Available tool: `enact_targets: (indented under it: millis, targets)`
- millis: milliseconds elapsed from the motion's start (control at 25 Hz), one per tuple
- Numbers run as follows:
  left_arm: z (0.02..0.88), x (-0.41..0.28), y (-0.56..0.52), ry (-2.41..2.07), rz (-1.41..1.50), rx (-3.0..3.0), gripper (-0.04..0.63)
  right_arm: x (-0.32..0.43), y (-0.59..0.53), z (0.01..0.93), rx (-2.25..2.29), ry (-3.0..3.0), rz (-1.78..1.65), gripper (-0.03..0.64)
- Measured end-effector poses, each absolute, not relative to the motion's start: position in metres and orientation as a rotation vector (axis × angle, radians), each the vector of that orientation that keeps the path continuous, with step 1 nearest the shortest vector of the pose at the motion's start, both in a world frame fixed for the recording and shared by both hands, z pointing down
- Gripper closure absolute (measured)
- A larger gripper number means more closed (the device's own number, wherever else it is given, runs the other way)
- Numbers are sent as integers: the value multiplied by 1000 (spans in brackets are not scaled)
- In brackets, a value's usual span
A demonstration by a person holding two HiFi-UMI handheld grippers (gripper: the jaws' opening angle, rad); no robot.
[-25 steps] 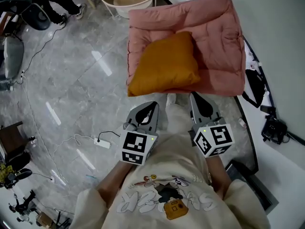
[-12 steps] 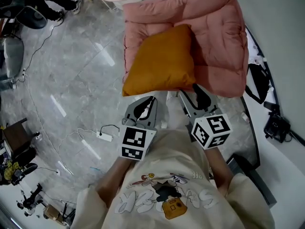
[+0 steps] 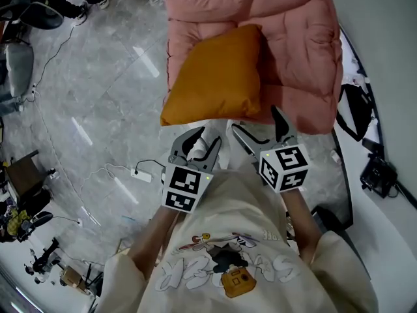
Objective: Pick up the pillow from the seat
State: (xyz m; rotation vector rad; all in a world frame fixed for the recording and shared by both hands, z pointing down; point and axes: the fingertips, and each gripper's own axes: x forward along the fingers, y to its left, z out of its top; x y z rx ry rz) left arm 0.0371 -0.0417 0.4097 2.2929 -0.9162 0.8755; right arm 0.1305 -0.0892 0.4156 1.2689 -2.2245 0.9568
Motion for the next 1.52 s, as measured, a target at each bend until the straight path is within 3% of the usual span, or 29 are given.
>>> enact_targets:
  millis: [160,560,1160,1400,1520]
  targets:
    - [420,50,-35,-880,916,2287,355,136,-90,424,1217,-2237,972,120]
    - [436,54,-39,-888,957,2315,224,142,-93,445,1162,-2222,1060,120]
    - [487,38,-59,-855,1038,2383,200,142,-100,482,1294,-2082,1372,115]
    - [510,41,-55,-769,1042,2384,118,141,-103,501,1314,-2031,1466,115]
    - [515,43,-56,-776,1024,2379,110,145,-103,508,1328,-2020,1484,115]
